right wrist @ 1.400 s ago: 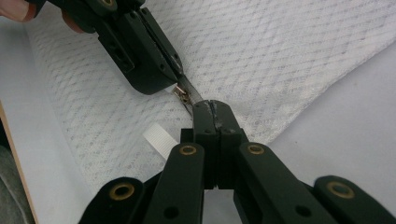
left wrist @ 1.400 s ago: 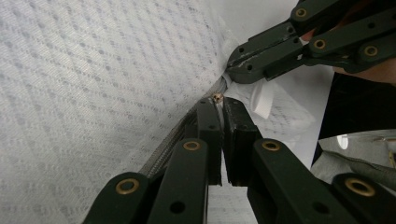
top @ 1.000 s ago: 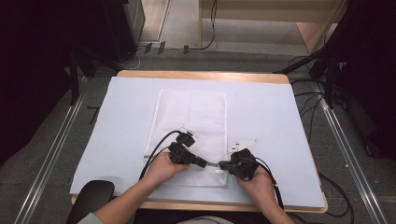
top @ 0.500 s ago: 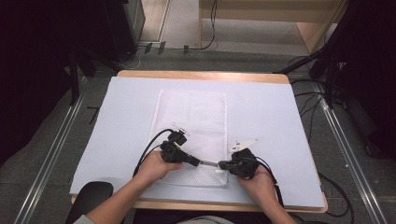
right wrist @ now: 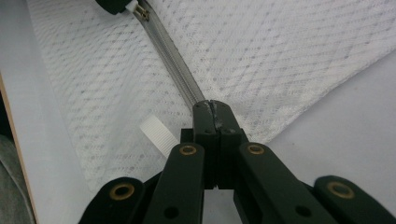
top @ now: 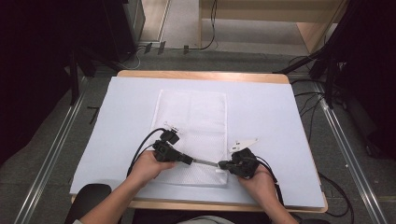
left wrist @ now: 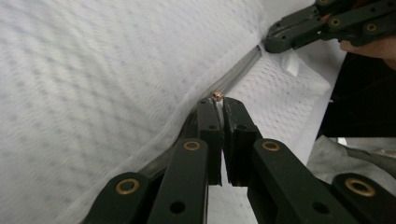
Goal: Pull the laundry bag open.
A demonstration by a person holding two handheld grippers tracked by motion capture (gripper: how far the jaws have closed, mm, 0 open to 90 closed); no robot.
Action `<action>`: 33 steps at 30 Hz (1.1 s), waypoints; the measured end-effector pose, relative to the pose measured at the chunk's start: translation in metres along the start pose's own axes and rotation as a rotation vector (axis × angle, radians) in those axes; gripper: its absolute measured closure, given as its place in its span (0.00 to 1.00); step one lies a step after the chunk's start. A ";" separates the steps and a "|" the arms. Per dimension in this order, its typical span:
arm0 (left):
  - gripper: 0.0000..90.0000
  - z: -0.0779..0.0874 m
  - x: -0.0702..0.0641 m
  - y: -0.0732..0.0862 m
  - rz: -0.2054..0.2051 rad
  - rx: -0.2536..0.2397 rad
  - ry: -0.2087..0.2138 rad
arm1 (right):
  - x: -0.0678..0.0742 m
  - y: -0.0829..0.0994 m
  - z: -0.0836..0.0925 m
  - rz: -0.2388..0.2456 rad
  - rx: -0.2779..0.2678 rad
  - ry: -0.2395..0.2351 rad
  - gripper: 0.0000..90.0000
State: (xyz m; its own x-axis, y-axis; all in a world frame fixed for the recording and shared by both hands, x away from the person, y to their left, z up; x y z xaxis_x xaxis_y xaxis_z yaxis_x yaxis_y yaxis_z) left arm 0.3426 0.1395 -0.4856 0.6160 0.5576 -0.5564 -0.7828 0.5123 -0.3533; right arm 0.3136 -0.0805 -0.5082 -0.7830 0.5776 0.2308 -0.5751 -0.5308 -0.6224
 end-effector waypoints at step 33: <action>0.98 0.042 0.026 0.026 0.044 -0.022 -0.066 | 0.001 0.001 0.000 0.039 -0.004 0.004 1.00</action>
State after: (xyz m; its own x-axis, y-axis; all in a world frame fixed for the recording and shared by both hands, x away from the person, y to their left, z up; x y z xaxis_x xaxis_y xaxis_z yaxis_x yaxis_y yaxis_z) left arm 0.3423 0.1943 -0.4777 0.5851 0.6216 -0.5208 -0.8104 0.4724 -0.3466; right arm 0.3125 -0.0804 -0.5083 -0.8038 0.5591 0.2035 -0.5433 -0.5503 -0.6340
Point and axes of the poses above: each handheld gripper's, and its own axes: z roughly backward along the jaws, y roughly out of its underside, x roughly to its left, the point moved 5 cm from there along -z, roughly forward along the jaws, and after that the axes turned 2 degrees about x, right-handed, at the moved point
